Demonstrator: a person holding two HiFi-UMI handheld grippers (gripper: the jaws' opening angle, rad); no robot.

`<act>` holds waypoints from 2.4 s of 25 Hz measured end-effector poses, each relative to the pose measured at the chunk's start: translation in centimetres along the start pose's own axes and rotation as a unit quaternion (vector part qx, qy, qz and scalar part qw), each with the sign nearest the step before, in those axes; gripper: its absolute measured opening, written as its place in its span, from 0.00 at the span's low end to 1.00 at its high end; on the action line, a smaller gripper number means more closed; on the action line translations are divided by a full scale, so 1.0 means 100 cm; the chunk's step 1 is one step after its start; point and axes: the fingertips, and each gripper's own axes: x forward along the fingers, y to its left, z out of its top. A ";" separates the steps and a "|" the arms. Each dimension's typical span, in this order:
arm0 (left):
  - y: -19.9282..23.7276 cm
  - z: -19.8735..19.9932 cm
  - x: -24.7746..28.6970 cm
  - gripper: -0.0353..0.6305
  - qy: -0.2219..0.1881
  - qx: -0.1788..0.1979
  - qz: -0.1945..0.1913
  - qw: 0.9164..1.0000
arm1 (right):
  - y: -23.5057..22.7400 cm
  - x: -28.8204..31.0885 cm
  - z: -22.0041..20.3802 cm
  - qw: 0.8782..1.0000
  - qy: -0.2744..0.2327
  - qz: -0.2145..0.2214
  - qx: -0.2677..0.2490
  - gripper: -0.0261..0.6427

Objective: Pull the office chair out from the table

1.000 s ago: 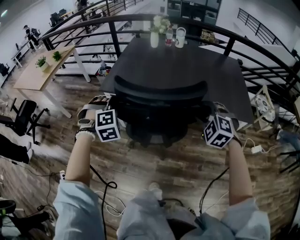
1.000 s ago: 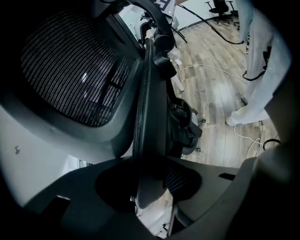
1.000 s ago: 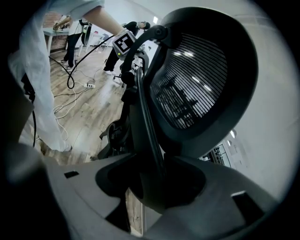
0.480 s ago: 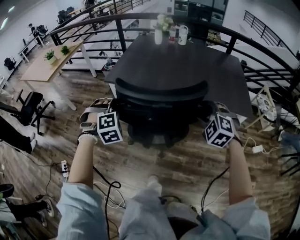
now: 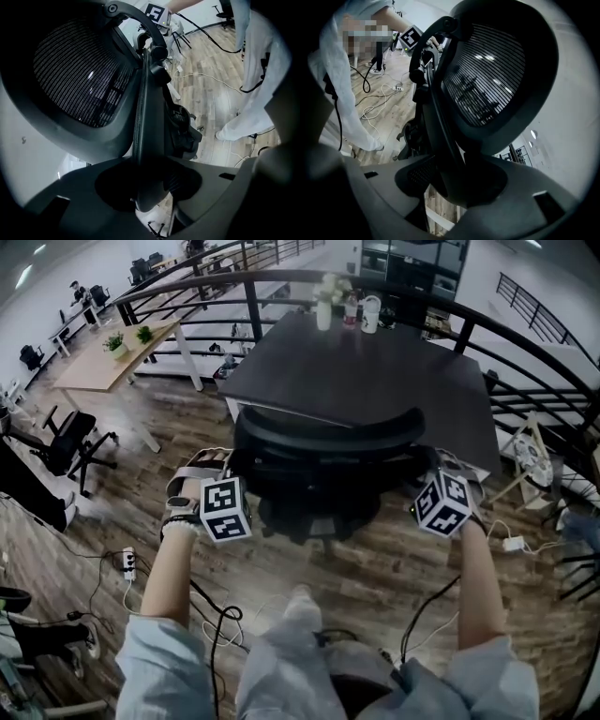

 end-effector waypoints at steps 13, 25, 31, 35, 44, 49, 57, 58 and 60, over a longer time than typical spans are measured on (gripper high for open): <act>-0.058 0.020 -0.060 0.29 0.029 -0.016 0.002 0.999 | 0.052 -0.062 -0.012 1.000 -0.014 0.001 -0.008 0.35; -0.090 0.017 -0.089 0.29 0.028 -0.001 -0.011 1.000 | 0.099 -0.105 -0.007 1.000 -0.011 -0.014 0.005 0.35; -0.104 0.016 -0.103 0.30 0.004 0.008 -0.008 1.000 | 0.119 -0.122 -0.001 1.000 0.001 -0.023 0.013 0.35; -0.112 0.018 -0.113 0.30 -0.014 0.018 -0.007 1.000 | 0.131 -0.132 0.001 0.999 0.012 -0.026 0.023 0.36; -0.118 0.019 -0.125 0.30 -0.033 0.026 0.003 0.999 | 0.152 -0.156 0.004 0.998 0.028 -0.034 0.041 0.36; -0.125 0.020 -0.131 0.31 -0.044 0.024 -0.004 0.999 | 0.164 -0.166 0.006 0.997 0.039 -0.037 0.046 0.36; -0.125 0.020 -0.132 0.32 -0.062 0.024 0.017 0.998 | 0.177 -0.175 0.008 0.996 0.050 -0.055 0.055 0.36; -0.125 0.020 -0.132 0.32 -0.063 0.024 0.018 0.998 | 0.178 -0.176 0.007 0.996 0.051 -0.058 0.055 0.37; -0.125 0.021 -0.133 0.32 -0.067 0.023 0.020 0.997 | 0.179 -0.176 0.006 0.995 0.054 -0.063 0.051 0.37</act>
